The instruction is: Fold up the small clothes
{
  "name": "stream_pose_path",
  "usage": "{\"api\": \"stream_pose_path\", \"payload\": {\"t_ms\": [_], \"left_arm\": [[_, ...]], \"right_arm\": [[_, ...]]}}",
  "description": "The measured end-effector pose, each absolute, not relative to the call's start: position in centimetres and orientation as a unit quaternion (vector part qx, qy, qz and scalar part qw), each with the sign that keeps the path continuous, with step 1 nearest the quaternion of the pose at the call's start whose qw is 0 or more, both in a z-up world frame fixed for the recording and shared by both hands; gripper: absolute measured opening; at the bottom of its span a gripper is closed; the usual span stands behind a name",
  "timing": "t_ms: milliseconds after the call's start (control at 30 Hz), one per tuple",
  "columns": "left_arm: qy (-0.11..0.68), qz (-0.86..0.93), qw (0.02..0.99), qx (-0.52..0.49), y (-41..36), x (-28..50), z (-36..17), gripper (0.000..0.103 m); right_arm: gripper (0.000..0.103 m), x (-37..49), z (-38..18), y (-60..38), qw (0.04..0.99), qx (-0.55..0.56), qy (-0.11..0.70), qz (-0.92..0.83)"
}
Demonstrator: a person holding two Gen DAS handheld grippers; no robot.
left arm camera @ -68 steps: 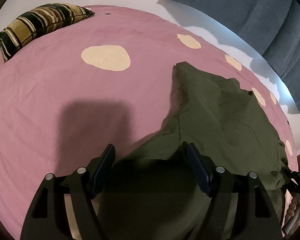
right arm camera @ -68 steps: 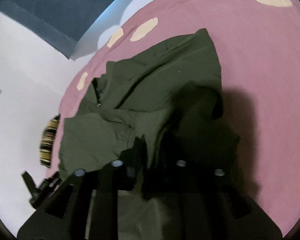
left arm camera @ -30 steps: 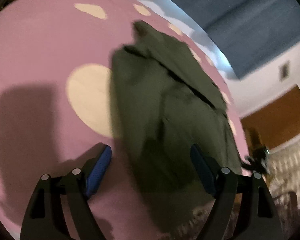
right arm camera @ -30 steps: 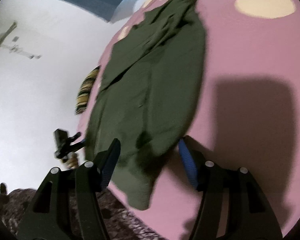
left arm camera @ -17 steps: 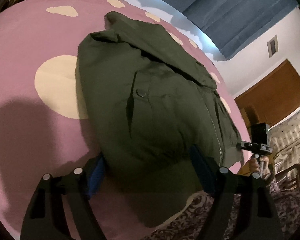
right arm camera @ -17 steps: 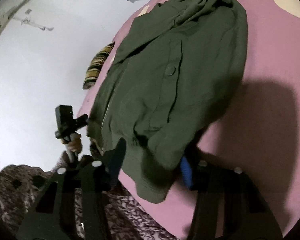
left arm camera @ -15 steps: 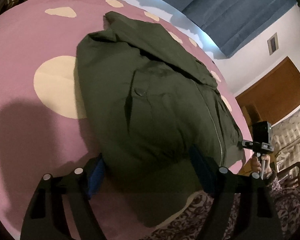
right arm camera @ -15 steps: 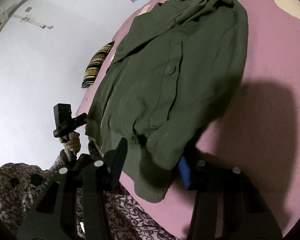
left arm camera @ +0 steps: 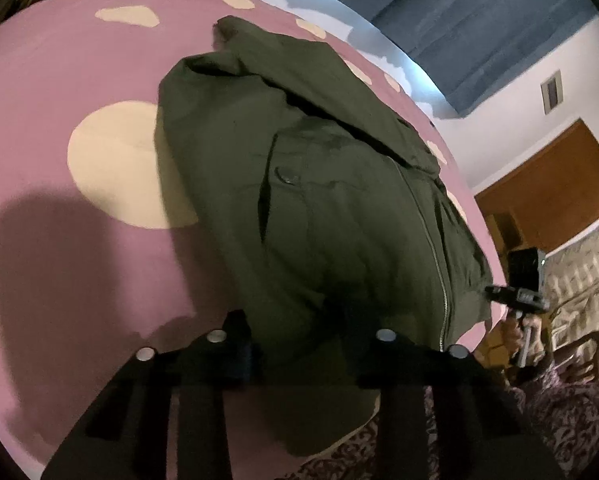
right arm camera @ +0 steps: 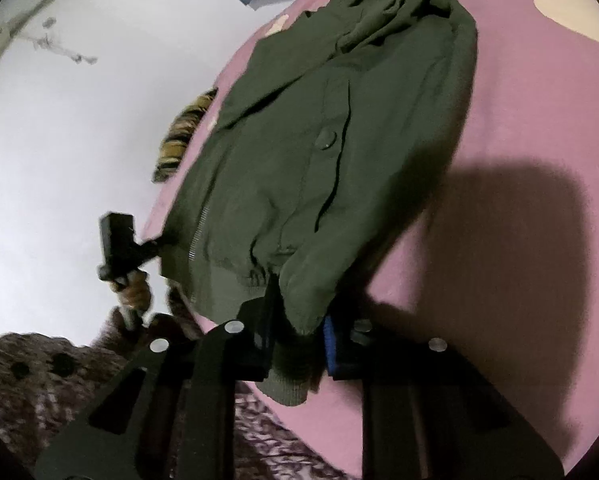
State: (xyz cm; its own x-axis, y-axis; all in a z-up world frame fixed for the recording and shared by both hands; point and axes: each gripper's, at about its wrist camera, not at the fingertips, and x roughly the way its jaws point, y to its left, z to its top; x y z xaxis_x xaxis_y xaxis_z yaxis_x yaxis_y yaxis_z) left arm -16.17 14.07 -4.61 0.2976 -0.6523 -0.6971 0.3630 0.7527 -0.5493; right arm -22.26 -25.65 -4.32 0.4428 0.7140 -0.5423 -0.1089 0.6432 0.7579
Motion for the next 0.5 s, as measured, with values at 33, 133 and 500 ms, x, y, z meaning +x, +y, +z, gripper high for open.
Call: {"api": "stream_pose_path", "payload": {"t_ms": [33, 133, 500], "left_arm": [[0.499, -0.323, 0.791, -0.145, 14.0, -16.1, -4.4, 0.028], [0.496, -0.337, 0.782, -0.172, 14.4, -15.7, -4.2, 0.021], [0.406, -0.400, 0.735, -0.368, 15.4, -11.3, 0.7, 0.014]], "right_arm": [[0.017, -22.5, -4.2, -26.0, 0.779, 0.344, 0.450, 0.268], [0.016, -22.9, -3.9, -26.8, 0.766, 0.390, 0.425, 0.284], [0.014, -21.7, -1.7, -30.3, 0.724, 0.514, 0.311, 0.339]]}}
